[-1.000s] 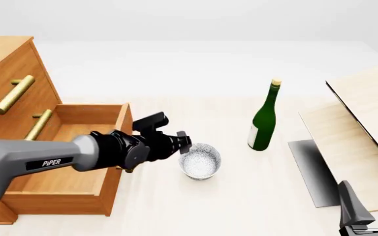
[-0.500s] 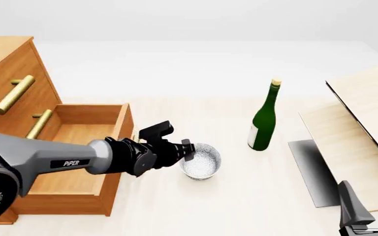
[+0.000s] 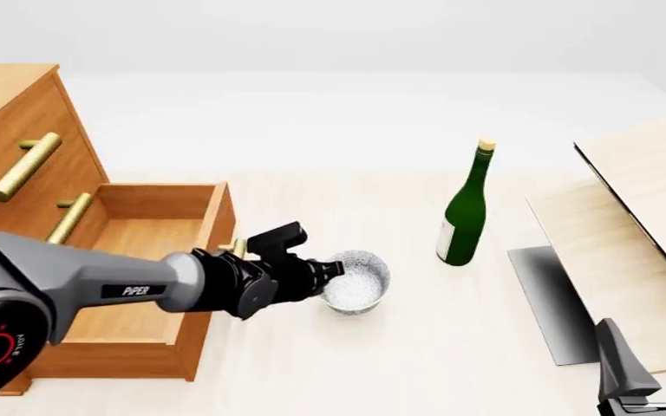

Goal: Put the bowl in the bottom drawer of the cabinet and close it.

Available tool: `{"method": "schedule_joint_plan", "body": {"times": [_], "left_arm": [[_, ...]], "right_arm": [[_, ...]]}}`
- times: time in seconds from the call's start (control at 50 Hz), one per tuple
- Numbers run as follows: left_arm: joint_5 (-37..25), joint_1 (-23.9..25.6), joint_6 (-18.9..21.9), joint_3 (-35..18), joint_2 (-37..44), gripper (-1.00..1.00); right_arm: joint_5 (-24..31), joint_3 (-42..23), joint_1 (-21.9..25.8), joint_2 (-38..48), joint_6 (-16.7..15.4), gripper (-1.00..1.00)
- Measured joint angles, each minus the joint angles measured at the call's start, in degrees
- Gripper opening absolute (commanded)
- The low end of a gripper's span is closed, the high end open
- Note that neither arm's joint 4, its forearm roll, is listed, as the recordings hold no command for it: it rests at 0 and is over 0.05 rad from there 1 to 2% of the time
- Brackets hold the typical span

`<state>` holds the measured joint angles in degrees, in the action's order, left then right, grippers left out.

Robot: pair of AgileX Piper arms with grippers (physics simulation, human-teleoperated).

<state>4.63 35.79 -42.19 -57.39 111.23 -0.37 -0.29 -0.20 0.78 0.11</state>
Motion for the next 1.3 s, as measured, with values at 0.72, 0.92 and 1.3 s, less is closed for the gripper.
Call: {"method": "schedule_joint_plan", "body": {"times": [0.72,0.92,1.3], "left_arm": [[-4.0,0.27,2.34,2.39,-9.81,-1.0],[-7.39,-0.64,5.27,1.89,-13.58,-1.0],[-13.48,-2.45,10.44,2.03,-21.28,-1.0]], "right_arm": [[0.0,0.0,0.0,0.0,0.0,1.0],[0.0,0.0,0.0,0.0,0.0,1.0],[0.0,0.0,0.0,0.0,0.0,1.0]]}}
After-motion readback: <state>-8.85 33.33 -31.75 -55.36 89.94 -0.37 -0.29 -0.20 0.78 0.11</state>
